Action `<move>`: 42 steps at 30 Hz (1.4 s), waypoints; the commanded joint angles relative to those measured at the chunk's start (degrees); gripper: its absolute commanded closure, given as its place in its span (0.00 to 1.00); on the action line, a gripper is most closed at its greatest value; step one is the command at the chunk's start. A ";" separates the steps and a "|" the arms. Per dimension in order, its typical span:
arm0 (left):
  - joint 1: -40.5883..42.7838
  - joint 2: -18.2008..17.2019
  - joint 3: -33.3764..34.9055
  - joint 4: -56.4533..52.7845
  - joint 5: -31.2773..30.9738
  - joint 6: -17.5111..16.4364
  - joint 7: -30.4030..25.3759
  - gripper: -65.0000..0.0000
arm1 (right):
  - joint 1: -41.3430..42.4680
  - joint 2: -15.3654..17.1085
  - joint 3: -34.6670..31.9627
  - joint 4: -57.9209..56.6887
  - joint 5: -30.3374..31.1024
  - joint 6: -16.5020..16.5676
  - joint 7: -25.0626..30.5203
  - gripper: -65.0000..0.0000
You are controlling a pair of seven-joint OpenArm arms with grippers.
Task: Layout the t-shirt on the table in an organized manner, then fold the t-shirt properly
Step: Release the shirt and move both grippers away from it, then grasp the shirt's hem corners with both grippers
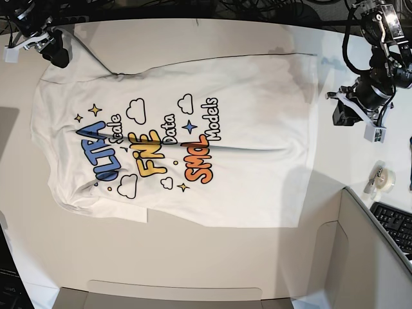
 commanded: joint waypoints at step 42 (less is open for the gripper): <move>10.96 2.81 -18.78 -13.76 -29.08 -0.13 15.14 0.67 | 3.66 0.26 -0.19 0.00 -5.70 0.10 -4.60 1.00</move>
